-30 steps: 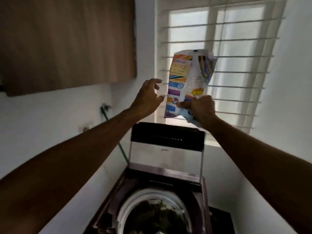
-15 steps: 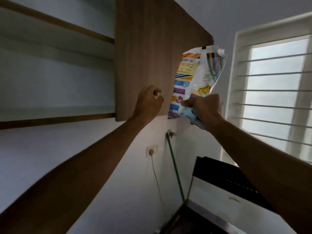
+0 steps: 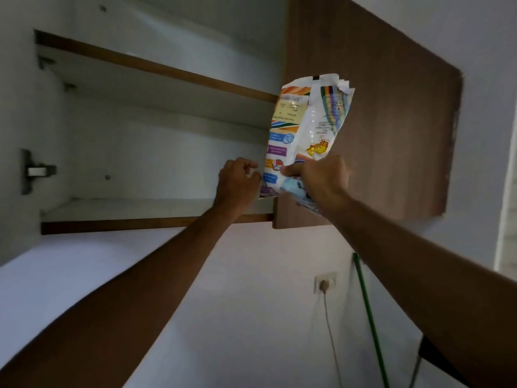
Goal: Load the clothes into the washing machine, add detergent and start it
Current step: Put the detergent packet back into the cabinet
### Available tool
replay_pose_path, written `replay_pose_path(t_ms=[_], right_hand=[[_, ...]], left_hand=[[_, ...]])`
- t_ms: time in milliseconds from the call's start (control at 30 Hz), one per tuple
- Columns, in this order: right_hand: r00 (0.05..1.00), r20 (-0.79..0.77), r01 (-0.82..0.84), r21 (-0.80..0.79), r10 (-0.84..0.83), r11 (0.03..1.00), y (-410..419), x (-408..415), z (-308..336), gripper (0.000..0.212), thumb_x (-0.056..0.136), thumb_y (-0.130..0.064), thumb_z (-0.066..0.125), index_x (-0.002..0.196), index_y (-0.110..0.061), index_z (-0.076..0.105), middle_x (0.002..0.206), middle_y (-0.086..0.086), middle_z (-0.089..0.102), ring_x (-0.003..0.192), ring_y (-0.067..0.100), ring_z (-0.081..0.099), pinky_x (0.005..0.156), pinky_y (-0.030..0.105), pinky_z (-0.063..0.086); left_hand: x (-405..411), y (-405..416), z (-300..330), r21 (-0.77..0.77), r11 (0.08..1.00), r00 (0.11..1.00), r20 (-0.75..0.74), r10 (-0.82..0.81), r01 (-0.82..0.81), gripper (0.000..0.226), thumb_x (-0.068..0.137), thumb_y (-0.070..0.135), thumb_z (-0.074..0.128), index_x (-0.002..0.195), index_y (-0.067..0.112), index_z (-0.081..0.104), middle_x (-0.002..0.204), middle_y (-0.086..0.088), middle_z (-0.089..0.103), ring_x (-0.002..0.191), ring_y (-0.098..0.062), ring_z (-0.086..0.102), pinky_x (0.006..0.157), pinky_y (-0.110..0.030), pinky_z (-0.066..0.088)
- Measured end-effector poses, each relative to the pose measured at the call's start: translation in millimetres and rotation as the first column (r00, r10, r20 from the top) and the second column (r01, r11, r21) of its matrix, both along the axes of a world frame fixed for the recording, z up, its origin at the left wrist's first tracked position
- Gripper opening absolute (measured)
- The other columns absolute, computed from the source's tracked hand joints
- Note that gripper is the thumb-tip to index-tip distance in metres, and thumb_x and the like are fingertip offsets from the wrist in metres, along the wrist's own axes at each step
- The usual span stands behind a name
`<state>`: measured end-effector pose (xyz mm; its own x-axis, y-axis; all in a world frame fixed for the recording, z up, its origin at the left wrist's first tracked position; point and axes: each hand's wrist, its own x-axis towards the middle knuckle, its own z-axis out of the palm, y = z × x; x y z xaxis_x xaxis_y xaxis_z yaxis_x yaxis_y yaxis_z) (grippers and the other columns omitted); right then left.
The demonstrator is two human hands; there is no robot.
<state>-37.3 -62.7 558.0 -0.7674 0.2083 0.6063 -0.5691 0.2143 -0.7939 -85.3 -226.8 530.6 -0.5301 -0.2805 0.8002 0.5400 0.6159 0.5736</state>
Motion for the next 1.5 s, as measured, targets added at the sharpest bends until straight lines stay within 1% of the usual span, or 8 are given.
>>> replay_pose_path(t_ms=[133,300,533,700,900,1167,1367,1500], right_hand=[[0.994,-0.005,-0.106,0.018,0.106,0.994,-38.5,-9.0,-0.4,0.045,0.073,-0.033,0.086,0.109,-0.023,0.059,0.109,-0.007,0.069,0.089,0.011,0.068,0.069,0.024,0.055],[0.974,0.099,-0.210,0.031,0.206,0.977,-89.8,-24.6,-1.0,0.045,0.073,-0.033,0.087,0.104,-0.017,0.059,0.114,0.001,0.070,0.088,0.013,0.066,0.077,0.030,0.056],[0.941,0.121,-0.326,0.063,0.317,0.943,-165.6,-36.2,-16.6,0.045,0.068,-0.026,0.090,0.104,-0.016,0.065,0.103,-0.002,0.070,0.083,0.012,0.068,0.061,0.021,0.053],[0.935,0.140,-0.336,0.047,0.327,0.941,-227.1,-43.9,-26.5,0.051,0.073,-0.025,0.087,0.115,-0.008,0.066,0.110,0.007,0.072,0.095,0.022,0.071,0.072,0.028,0.056],[0.927,0.238,-0.314,0.076,0.289,0.946,-305.5,-68.2,-23.3,0.049,0.086,-0.036,0.074,0.123,-0.007,0.060,0.122,0.014,0.064,0.111,0.029,0.063,0.092,0.041,0.055],[0.864,0.278,-0.478,0.190,0.420,0.858,-358.2,-88.3,-27.6,0.059,0.095,-0.048,0.050,0.134,-0.004,0.043,0.138,0.019,0.044,0.123,0.039,0.048,0.103,0.046,0.045],[0.833,0.198,-0.547,0.441,0.517,0.712,-353.6,-82.3,-25.1,0.039,0.098,-0.031,0.060,0.129,-0.007,0.057,0.127,0.013,0.063,0.117,0.029,0.059,0.090,0.028,0.045],[0.767,0.127,-0.617,0.417,0.629,0.667,-349.0,-69.6,-31.9,0.027,0.090,-0.029,0.064,0.114,-0.017,0.070,0.111,0.009,0.072,0.100,0.026,0.067,0.091,0.040,0.055]], left_hand=[[7.3,-30.5,5.6,0.041,0.996,0.997,-0.008,0.079,-0.078,0.023,0.096,0.022,0.061,0.118,0.013,0.059,0.121,-0.009,0.055,0.111,-0.021,0.060,0.086,-0.035,0.058],[30.8,-67.6,4.0,0.059,0.974,0.976,-0.012,0.220,-0.219,0.029,0.094,0.018,0.064,0.121,0.013,0.057,0.123,-0.008,0.052,0.112,-0.018,0.056,0.080,-0.026,0.053],[52.4,-115.3,-15.5,0.122,0.963,0.971,0.023,0.240,-0.241,0.032,0.090,0.024,0.068,0.119,0.014,0.056,0.119,-0.006,0.052,0.103,-0.013,0.056,0.064,-0.015,0.050],[54.2,-155.4,-25.4,0.052,0.948,0.947,0.085,0.310,-0.315,0.031,0.095,0.028,0.062,0.122,0.013,0.059,0.125,-0.005,0.059,0.112,-0.018,0.060,0.084,-0.025,0.051],[51.8,-193.4,-30.3,0.048,0.927,0.926,0.078,0.369,-0.373,0.032,0.101,0.033,0.051,0.125,0.013,0.057,0.124,-0.004,0.059,0.103,-0.009,0.057,0.069,-0.005,0.038],[22.0,-216.3,-11.6,0.245,0.885,0.903,0.275,0.329,-0.397,0.058,0.092,0.059,0.043,0.134,0.020,0.051,0.123,-0.005,0.059,0.108,-0.022,0.059,0.093,-0.042,0.052],[12.7,-225.4,-1.6,0.333,0.854,0.911,0.245,0.331,-0.400,0.042,0.100,0.029,0.037,0.140,0.023,0.048,0.134,-0.008,0.055,0.121,-0.028,0.051,0.103,-0.041,0.042],[13.2,-245.6,-2.6,0.552,0.770,0.947,0.168,0.272,-0.319,0.037,0.105,0.022,0.034,0.138,0.018,0.049,0.129,-0.012,0.057,0.119,-0.031,0.055,0.104,-0.043,0.045]])
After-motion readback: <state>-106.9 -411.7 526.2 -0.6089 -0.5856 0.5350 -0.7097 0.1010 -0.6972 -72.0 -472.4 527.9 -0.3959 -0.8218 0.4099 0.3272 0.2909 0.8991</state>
